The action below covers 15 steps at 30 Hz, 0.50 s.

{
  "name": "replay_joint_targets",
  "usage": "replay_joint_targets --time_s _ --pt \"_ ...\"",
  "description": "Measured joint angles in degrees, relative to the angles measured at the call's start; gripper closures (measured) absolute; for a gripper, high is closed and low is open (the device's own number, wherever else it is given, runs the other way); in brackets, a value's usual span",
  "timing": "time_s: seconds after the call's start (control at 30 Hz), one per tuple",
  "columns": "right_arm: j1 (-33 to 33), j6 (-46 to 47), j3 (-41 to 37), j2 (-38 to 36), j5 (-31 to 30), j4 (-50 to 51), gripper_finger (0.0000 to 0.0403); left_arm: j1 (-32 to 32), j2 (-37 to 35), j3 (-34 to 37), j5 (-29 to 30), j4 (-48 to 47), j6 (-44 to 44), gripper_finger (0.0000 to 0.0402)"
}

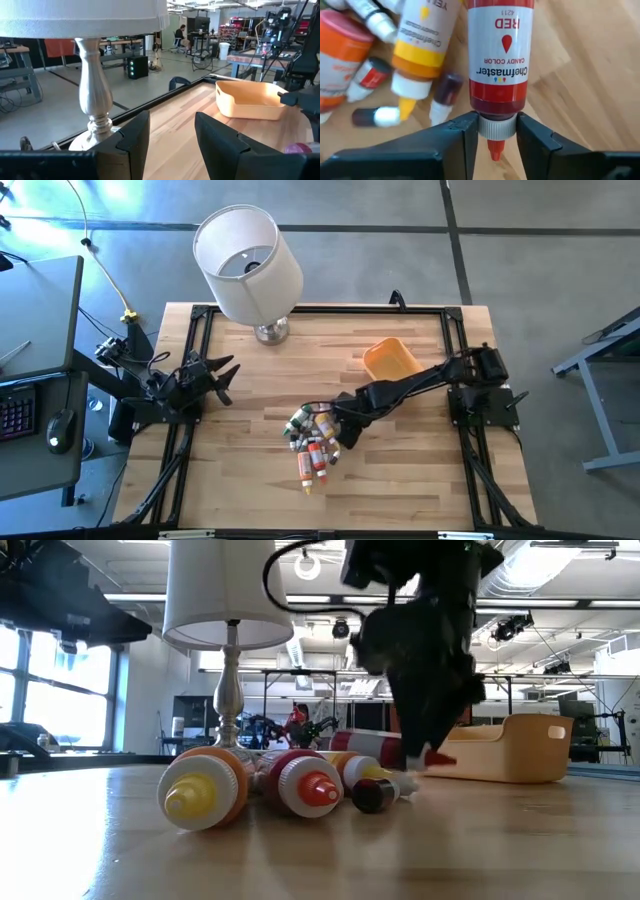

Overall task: Pick & Place food coloring
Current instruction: Put the large red food coloring bottle into the yellow bin

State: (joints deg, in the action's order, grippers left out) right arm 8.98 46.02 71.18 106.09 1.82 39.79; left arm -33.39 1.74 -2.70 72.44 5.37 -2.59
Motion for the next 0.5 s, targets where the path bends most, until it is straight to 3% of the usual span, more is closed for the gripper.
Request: replay_joint_targets --time_s 0.17,0.5 --pt "-0.6 0.0 0.0 -5.1 -0.5 4.2 0.0291 0.0 0.0 0.0 0.0 2.6 -0.1 0.0246" --pt "-3.5 0.0 0.0 -19.3 -9.1 20.6 0.0292 0.0 0.0 0.0 0.0 4.6 -0.1 0.0246"
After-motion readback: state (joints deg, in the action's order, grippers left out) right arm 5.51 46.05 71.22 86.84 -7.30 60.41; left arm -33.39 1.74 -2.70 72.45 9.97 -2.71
